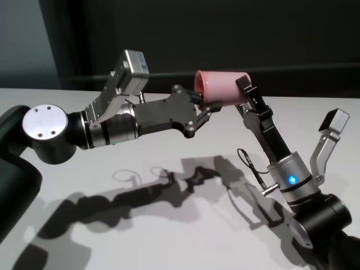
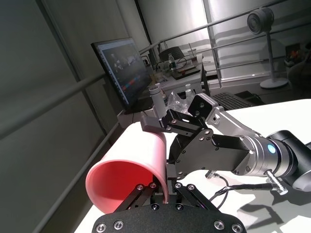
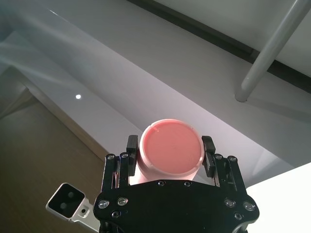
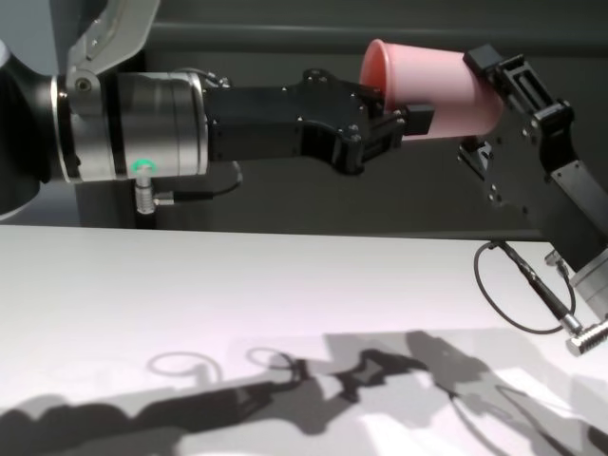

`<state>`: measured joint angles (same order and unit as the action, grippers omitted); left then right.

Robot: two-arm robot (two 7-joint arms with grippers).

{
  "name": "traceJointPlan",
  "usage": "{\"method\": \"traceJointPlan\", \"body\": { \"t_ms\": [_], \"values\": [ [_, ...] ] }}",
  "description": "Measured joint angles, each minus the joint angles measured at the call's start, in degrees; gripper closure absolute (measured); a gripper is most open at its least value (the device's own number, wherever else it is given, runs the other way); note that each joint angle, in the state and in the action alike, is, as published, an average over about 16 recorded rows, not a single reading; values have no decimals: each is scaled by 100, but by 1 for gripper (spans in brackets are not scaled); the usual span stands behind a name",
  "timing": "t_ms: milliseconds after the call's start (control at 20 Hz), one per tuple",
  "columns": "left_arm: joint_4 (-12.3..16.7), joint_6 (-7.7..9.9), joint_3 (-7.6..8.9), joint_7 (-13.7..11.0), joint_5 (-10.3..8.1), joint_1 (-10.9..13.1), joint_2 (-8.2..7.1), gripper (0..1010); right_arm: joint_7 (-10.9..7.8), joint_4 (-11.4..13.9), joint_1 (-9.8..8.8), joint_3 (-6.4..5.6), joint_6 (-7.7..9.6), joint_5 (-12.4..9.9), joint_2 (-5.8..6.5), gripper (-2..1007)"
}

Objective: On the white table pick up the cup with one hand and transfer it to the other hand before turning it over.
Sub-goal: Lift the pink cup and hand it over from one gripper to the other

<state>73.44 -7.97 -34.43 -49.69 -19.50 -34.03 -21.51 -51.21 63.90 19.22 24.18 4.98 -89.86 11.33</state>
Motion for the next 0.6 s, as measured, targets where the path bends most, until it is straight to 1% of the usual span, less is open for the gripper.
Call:
{"method": "traceJointPlan", "body": {
  "t_ms": [250, 600],
  "values": [
    [0, 0, 0, 0, 0, 0, 0, 962, 0, 0, 0, -3, 14, 0, 0, 236],
    [0, 0, 0, 0, 0, 0, 0, 962, 0, 0, 0, -7, 26, 1, 0, 246]
  ]
}}
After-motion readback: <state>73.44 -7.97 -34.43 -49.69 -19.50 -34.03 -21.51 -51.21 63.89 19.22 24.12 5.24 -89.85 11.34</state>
